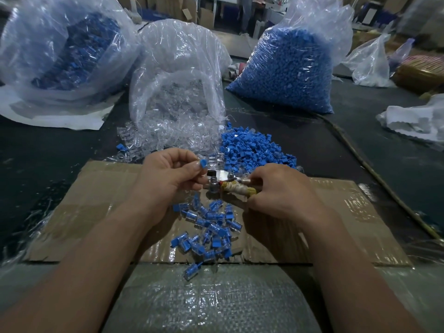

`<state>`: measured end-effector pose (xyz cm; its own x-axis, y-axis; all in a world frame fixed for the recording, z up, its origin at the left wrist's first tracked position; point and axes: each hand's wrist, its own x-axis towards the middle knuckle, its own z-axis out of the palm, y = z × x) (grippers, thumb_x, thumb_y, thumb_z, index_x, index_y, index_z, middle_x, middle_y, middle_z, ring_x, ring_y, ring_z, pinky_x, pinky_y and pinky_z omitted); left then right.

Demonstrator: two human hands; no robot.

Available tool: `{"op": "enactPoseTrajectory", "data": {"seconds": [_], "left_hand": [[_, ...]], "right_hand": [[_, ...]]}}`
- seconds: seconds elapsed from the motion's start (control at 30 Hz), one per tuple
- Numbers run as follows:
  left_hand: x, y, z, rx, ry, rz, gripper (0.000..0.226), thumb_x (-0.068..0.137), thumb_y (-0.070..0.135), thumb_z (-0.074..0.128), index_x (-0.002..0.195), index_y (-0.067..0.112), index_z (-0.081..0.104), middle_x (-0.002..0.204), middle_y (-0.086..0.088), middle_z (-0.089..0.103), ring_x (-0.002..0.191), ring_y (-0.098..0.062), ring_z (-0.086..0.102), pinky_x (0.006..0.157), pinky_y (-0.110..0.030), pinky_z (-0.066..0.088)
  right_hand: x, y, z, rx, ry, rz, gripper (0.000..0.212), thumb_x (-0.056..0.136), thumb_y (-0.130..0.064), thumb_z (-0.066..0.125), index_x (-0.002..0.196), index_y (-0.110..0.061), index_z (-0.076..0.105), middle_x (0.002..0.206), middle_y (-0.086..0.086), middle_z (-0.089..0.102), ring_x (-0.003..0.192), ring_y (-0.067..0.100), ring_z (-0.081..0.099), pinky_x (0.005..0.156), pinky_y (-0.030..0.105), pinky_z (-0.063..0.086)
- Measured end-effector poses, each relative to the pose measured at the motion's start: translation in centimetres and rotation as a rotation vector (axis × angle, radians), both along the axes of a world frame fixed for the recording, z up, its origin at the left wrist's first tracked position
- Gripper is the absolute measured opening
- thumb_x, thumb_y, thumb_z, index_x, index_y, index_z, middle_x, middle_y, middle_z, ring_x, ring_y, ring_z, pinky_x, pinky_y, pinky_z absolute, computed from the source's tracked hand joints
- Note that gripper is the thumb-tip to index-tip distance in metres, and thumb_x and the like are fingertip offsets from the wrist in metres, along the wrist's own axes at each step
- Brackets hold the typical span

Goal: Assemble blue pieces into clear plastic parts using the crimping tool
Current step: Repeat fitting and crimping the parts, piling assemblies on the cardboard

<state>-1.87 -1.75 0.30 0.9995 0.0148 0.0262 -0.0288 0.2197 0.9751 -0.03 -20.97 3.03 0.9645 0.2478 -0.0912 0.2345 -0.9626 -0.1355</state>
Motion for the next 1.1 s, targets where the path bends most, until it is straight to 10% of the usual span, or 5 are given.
{"op": "enactPoseTrajectory", "data": {"seconds": [0.4, 1.1], "left_hand": [[0.16, 0.25, -0.07, -0.036, -0.052, 0.047, 0.009, 0.067, 0.006, 0.059, 0.076, 0.006, 0.058, 0.061, -0.005, 0.068, 0.056, -0.014, 0.065, 0.049, -0.018, 0.051], [-0.16, -0.07, 0.09, 0.057, -0.127, 0.086, 0.01, 0.079, -0.002, 0.056, 0.077, 0.008, 0.058, 0.064, -0.001, 0.069, 0.059, -0.012, 0.067, 0.05, -0.016, 0.051]], "right_hand": [[0.21, -0.76, 0.21, 0.217, -0.168, -0.003, 0.02, 0.071, -0.012, 0.061, 0.083, -0.025, 0.052, 0.077, -0.008, 0.048, 0.071, 0.011, 0.043, 0.055, 0.025, 0.031], [-0.3, 0.08, -0.31, 0.346, -0.061, 0.098, 0.025, 0.077, -0.019, 0.059, 0.093, -0.028, 0.043, 0.082, -0.015, 0.042, 0.073, 0.003, 0.041, 0.06, 0.025, 0.033]]}}
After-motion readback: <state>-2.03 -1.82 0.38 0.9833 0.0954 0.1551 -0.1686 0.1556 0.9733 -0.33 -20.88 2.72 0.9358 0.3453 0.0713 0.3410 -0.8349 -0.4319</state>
